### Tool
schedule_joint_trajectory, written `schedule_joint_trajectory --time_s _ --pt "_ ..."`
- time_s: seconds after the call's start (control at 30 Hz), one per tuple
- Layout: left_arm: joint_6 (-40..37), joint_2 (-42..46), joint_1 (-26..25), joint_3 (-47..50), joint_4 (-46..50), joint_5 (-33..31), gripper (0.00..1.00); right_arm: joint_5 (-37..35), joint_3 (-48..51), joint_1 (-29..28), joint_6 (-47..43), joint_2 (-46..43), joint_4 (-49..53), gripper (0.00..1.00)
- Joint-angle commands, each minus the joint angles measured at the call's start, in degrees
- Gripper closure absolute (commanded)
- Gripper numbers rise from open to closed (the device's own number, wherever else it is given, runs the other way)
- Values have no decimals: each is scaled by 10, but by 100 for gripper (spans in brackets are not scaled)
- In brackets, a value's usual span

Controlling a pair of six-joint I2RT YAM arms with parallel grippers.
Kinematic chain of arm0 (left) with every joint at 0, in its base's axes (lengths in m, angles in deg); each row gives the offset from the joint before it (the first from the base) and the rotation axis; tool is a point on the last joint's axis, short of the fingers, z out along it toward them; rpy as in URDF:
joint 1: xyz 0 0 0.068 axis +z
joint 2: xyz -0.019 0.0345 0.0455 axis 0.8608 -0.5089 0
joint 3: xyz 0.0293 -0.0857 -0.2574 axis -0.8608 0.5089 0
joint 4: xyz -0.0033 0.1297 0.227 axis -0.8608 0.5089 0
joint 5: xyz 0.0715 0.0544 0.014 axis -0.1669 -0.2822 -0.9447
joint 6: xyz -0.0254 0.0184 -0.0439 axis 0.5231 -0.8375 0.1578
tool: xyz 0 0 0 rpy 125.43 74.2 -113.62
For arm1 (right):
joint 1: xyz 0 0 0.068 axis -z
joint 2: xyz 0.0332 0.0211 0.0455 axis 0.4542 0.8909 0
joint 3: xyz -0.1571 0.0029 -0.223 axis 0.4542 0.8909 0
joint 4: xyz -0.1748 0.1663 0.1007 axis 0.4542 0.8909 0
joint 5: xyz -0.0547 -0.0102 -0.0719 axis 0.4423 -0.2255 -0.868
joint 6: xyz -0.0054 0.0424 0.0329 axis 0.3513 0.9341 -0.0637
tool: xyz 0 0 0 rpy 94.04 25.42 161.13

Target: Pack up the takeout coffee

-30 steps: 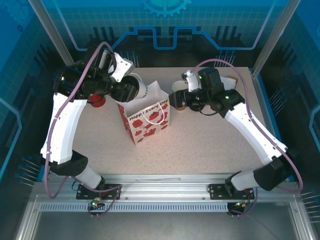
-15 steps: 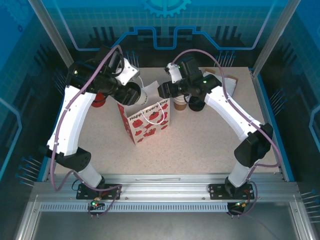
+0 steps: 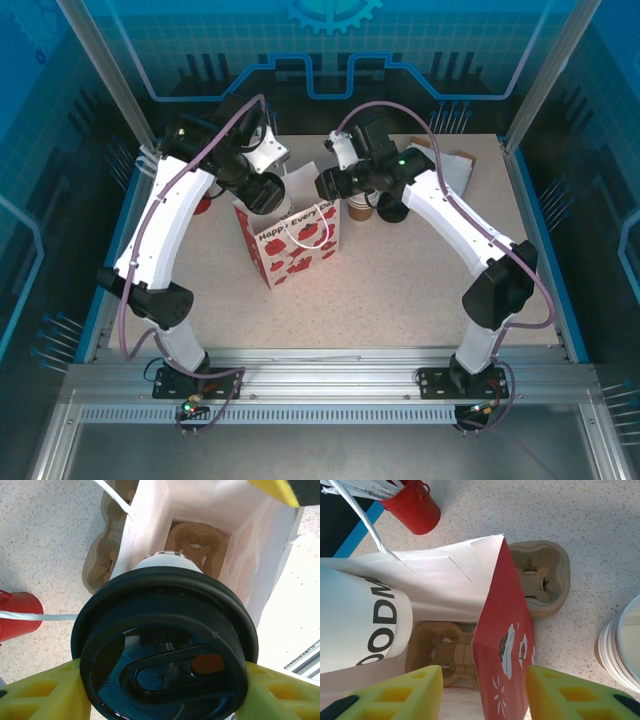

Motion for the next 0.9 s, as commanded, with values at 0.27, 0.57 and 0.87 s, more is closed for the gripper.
schedule_joint_trajectory --time_s 0.27,0.57,0.87 --pt "-48 -34 -15 15 22 -16 54 -10 -23 -6 -17 24 13 55" --pt "-71 -60 -19 19 25 -43 54 -14 -28 -6 -24 30 16 60" --pt "-91 -96 -19 13 32 -44 53 -13 -32 -6 -28 38 18 62"
